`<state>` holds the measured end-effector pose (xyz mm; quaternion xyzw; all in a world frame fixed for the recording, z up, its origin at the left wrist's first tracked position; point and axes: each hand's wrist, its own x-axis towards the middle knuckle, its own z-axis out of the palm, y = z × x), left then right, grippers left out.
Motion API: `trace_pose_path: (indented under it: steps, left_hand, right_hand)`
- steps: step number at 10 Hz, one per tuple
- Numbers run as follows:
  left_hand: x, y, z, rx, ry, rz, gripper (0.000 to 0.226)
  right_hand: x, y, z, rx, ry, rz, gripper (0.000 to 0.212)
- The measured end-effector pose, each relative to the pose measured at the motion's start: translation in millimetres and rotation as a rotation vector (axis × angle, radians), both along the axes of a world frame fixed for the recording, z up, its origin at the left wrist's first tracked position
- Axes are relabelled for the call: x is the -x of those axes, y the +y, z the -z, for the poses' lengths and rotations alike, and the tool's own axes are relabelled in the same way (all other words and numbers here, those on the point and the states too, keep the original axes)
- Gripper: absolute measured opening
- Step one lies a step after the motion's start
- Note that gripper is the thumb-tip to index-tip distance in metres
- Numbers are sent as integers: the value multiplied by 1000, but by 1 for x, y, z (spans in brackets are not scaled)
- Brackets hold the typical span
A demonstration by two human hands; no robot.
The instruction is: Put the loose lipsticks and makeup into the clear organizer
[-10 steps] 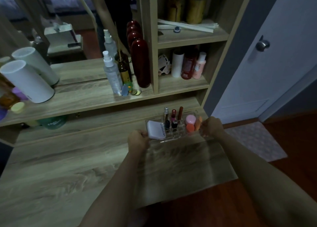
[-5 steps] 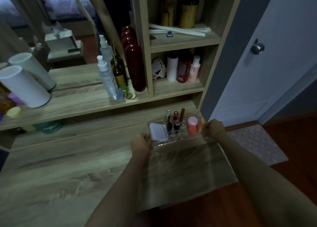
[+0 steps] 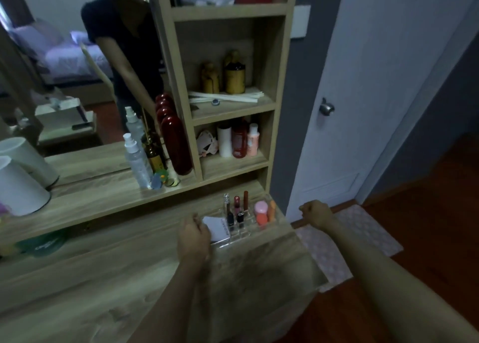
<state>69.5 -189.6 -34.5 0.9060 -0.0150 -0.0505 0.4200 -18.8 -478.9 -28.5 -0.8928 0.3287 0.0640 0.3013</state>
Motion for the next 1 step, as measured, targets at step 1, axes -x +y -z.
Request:
trace_pose_path:
  steps: [1]
  left_hand:
    - [7,-27,-39,-3,-215,126,45]
  right_hand:
    - [18,-14,-36,82,-86,73,44]
